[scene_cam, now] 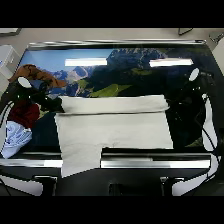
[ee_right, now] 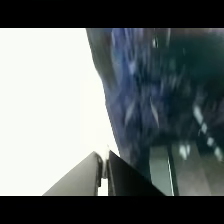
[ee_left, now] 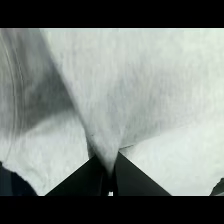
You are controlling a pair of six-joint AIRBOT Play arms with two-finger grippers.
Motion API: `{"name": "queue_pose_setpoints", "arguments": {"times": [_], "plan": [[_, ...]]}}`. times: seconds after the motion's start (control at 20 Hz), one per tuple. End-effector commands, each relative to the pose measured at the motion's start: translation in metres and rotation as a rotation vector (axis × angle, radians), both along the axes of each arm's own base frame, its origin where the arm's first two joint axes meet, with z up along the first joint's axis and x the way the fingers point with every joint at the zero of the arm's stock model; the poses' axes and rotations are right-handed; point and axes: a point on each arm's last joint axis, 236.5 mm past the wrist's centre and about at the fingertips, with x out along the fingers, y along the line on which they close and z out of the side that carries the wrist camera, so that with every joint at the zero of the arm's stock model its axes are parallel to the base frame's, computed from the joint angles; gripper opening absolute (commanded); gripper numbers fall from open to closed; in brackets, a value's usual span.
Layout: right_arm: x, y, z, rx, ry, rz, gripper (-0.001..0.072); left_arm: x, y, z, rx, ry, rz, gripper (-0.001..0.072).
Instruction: Fold the clothes and pants, and hang the long-sleeved shirts on hangers.
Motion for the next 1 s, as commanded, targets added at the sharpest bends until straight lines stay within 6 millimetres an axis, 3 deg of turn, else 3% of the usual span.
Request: {"name": "queue_pose_setpoints", "arguments": {"times": [0.0, 0.1, 0.3, 0.35, 0.4, 0.45, 0.5, 0.6, 0.65, 0.7, 0.8, 0.9, 0.95], "plan": [[-0.045, 0.008, -0.019, 0.036, 0.166, 0.062, 0.0056, -0.020, 0.002, -0.016, 0.036, 0.075, -0.013, 0.0021], [-0.053, 0.009, -0.026, 0.040, 0.192, 0.062, 0.0057, -0.018, 0.001, -0.018, 0.039, 0.069, -0.004, 0.0021], [-0.043, 0.008, -0.030, 0.030, 0.149, 0.031, 0.0058, -0.018, 0.001, -0.018, 0.042, 0.085, 0.028, 0.0025], [-0.041, 0.007, -0.030, 0.026, 0.144, 0.012, 0.0093, -0.020, -0.001, -0.017, 0.035, 0.094, 0.025, 0.0102], [-0.041, 0.007, -0.025, 0.026, 0.144, 0.011, 0.0286, -0.025, -0.001, -0.014, 0.028, 0.114, 0.018, 0.0332], [-0.041, 0.006, -0.017, 0.024, 0.138, 0.027, 0.0408, -0.032, 0.002, -0.009, 0.021, 0.140, 0.005, 0.0594], [-0.041, 0.001, -0.005, 0.029, 0.130, 0.031, 0.0457, -0.038, 0.007, -0.001, 0.012, 0.160, -0.001, 0.0635], [-0.051, -0.022, 0.019, 0.042, 0.143, -0.034, 0.0565, -0.048, 0.024, 0.016, 0.004, 0.175, 0.027, 0.0631], [-0.067, -0.035, 0.029, 0.058, 0.182, -0.092, 0.0628, -0.057, 0.033, 0.022, 0.009, 0.170, 0.054, 0.0622], [-0.082, -0.046, 0.036, 0.073, 0.219, -0.129, 0.0627, -0.068, 0.038, 0.022, 0.012, 0.167, 0.077, 0.0579], [-0.111, -0.058, 0.039, 0.093, 0.262, -0.185, 0.0626, -0.112, 0.037, 0.008, 0.003, 0.190, 0.093, 0.0570], [-0.129, -0.055, 0.034, 0.091, 0.258, -0.201, 0.0625, -0.170, 0.022, -0.018, -0.011, 0.230, 0.085, 0.0561], [-0.136, -0.049, 0.029, 0.095, 0.254, -0.193, 0.0624, -0.195, 0.016, -0.029, -0.013, 0.238, 0.086, 0.0484]]}}
